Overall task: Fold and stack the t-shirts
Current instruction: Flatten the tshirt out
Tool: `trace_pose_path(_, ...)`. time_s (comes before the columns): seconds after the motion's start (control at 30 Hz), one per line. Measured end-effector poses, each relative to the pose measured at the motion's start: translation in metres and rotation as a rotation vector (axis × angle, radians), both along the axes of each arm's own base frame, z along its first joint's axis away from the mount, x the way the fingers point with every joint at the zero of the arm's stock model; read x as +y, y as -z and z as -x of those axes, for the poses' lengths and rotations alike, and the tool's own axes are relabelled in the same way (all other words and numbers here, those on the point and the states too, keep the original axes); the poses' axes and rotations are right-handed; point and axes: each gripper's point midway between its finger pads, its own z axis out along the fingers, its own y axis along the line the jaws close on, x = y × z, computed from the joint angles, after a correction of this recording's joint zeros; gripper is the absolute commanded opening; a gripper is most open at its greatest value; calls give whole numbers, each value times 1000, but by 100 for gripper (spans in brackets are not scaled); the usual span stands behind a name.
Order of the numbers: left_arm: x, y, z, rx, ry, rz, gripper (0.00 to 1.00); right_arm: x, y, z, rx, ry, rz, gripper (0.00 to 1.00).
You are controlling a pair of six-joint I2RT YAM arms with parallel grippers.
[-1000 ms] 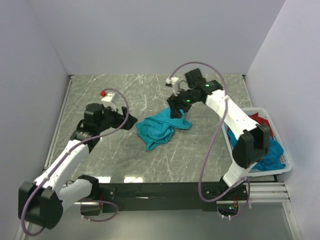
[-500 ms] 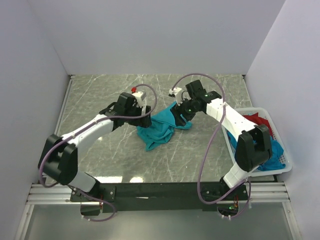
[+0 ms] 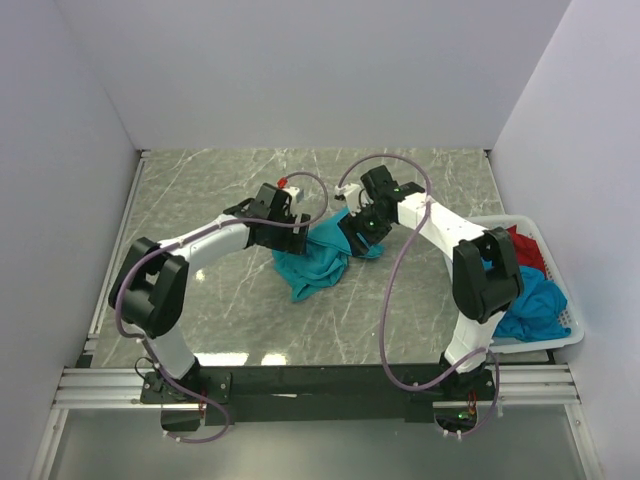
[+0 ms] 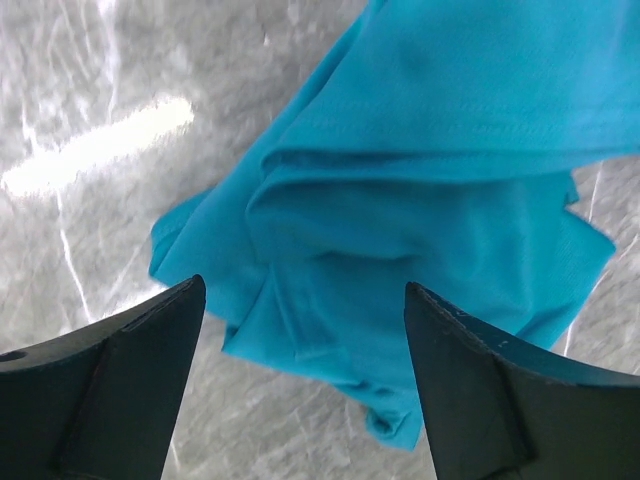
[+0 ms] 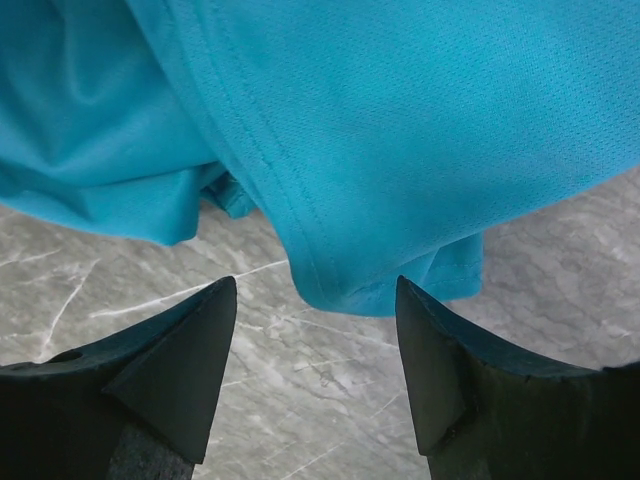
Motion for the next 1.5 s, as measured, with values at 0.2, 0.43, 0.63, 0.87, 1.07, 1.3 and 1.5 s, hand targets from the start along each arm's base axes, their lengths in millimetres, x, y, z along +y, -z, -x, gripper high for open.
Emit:
trace_pose_path(0.2,-7,5,-9,7,3,-2,83,-1,12,-8,17,29,34,66)
trace_pose_path(0.43,-9,25,-11,50,8,-25,70,-1,16,-12,26,54,49,53)
trace_pose_path(0.63,-20,19,-20,44,28,1,48,0,14,-15,21,63,46,21)
trace_pose_path(0.87,-29,16,-17,51,56,32,28,0,11,-14,19,66,39,4)
trace_pose_path(1.07,-29,9,-17,40,57,36,21,-4,-11,-18,-26,79,7,0)
trace_pose_path(1.3,-27,-28,-21,-46,48,66,9,-10,-56,-24,-120,94,-64,0)
trace_pose_path(1.5,-21,-56,-25,-122,26,71,2,-7,-92,-25,-186,75,-109,0)
